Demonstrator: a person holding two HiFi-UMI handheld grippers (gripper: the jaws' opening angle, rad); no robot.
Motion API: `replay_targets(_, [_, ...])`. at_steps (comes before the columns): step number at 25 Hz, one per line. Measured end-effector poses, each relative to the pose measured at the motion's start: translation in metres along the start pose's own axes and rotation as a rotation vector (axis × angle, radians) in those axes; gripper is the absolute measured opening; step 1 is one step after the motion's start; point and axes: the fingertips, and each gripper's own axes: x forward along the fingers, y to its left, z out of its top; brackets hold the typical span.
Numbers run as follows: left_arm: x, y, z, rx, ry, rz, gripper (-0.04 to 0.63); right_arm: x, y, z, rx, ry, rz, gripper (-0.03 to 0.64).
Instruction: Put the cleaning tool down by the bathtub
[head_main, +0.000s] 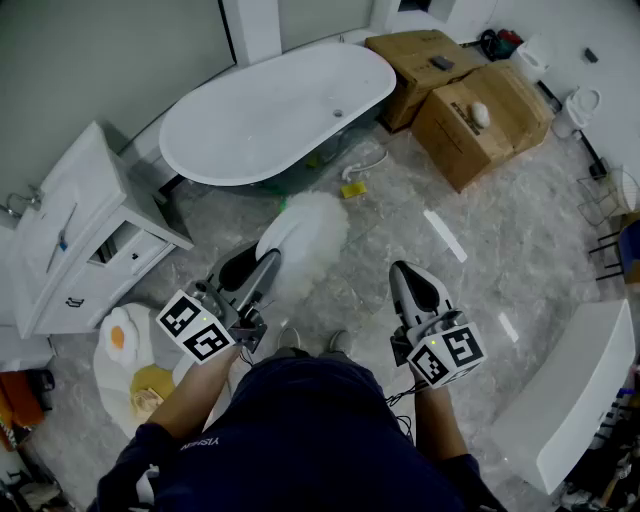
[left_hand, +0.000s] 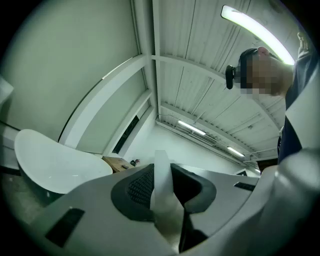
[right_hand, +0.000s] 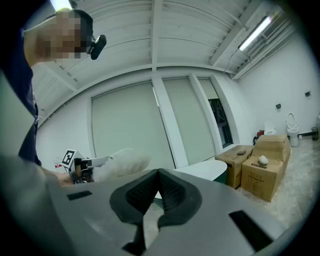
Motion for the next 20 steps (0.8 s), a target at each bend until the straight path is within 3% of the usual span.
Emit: replay_targets(20, [-0.002,-0.005,-0.013,0.023,0.028,0.020,0.109,-0.007,-0.001,-0.007,0.009,0.006,0.000,0.005])
